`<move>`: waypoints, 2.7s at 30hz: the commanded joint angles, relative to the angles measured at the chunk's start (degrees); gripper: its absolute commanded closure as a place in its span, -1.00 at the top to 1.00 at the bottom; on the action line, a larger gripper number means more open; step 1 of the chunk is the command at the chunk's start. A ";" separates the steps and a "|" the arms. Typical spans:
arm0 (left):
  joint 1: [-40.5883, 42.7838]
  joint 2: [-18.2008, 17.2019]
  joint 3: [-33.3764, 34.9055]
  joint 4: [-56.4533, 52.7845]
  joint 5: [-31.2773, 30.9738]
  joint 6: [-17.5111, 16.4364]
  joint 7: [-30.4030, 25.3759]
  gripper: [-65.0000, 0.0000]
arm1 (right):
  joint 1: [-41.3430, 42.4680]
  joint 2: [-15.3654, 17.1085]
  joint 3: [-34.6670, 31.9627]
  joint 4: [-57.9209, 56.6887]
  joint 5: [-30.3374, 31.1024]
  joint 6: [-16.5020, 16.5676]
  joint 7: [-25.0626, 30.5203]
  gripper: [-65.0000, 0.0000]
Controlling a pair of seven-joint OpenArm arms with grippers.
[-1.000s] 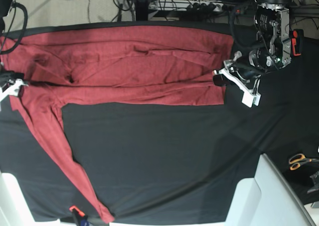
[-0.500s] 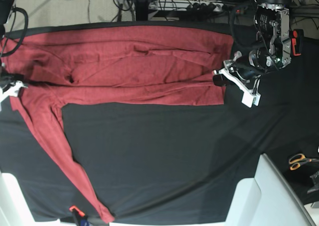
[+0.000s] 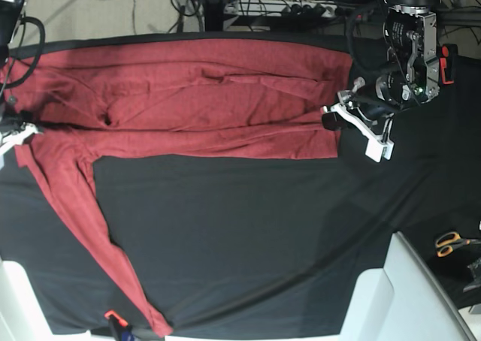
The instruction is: Fold the T-shirt properly
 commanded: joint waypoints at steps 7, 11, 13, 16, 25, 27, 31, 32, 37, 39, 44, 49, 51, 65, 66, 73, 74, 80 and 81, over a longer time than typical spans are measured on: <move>-0.59 -0.64 -0.43 0.68 -0.90 -0.30 -0.62 -1.00 | 1.90 2.37 0.20 -0.66 0.23 -0.04 1.15 -1.00; -0.68 -0.64 -0.43 0.68 -0.90 -0.30 -0.62 -1.00 | 1.46 2.54 0.64 1.71 0.23 -0.04 0.80 -1.00; -0.68 -0.64 -0.34 0.68 -0.90 -0.30 -0.62 -1.00 | -0.38 2.54 0.72 4.35 0.32 -0.13 0.71 -1.00; -0.68 -0.64 -0.34 0.68 -0.90 -0.30 -0.62 -1.00 | -1.97 2.28 0.72 6.72 0.32 -0.48 0.71 -1.00; -0.59 -0.64 -0.34 1.12 -0.90 -0.30 -0.62 -1.00 | -3.73 2.19 0.90 8.30 0.32 -0.39 -1.31 -1.00; -0.42 -0.64 -0.34 1.12 -0.90 -0.30 -0.62 -1.00 | -5.13 2.19 0.90 10.50 0.32 -0.48 -1.75 -1.00; -0.51 -0.73 0.01 1.12 -0.90 -0.30 -0.62 -1.00 | -6.01 2.10 0.90 12.52 0.41 -0.48 -3.07 -1.00; -0.51 -0.73 0.01 1.12 -0.90 -0.30 -0.62 -1.00 | -6.01 2.10 0.90 12.43 0.41 -0.48 -3.07 -1.00; -0.59 -0.73 0.10 1.12 -0.90 -0.30 -0.62 -1.00 | -7.07 2.02 2.04 12.79 0.41 -0.57 -3.16 -1.00; -0.42 -0.73 0.10 1.12 -0.90 -0.30 -0.62 -1.00 | -7.42 2.02 3.71 12.79 0.41 -0.57 -3.16 -1.00; 0.02 -0.90 0.10 1.21 -0.90 -0.30 -0.62 -1.00 | -8.56 2.10 4.86 12.79 0.41 -0.22 -3.25 -1.00; 0.90 -0.90 0.19 4.81 -0.90 -0.30 -0.62 -1.00 | -10.32 2.10 4.86 14.11 0.41 -0.22 -3.25 -1.00; 1.43 -0.90 0.19 6.84 -0.90 -0.30 -0.53 -1.00 | -11.37 2.02 4.86 16.30 0.41 -0.22 -3.25 -1.00; 3.80 -1.17 -0.43 11.93 -0.90 -0.30 4.39 -1.00 | -13.92 1.05 6.97 21.67 0.41 -0.30 -6.94 -1.00; 3.89 -1.17 -0.52 12.37 -0.90 -0.30 4.83 -1.00 | -14.10 0.96 6.97 21.93 0.41 -0.30 -6.94 -1.00; 4.50 -1.25 -0.52 13.96 -0.90 -0.30 5.27 -1.00 | -15.77 0.79 6.97 24.65 0.41 -0.30 -6.94 -1.00; 4.50 -1.25 -0.52 13.96 -0.90 -0.30 5.27 -1.00 | -15.77 0.79 6.97 24.65 0.41 -0.30 -6.94 -1.00; 4.50 -2.13 -0.17 13.52 -0.90 -0.30 5.18 -1.00 | -15.86 0.79 6.88 24.48 0.41 -0.30 -6.94 -0.99; 4.50 -2.13 0.01 13.52 -0.90 -0.30 5.18 -1.00 | -15.86 0.79 6.61 24.48 0.41 -0.30 -6.94 -0.98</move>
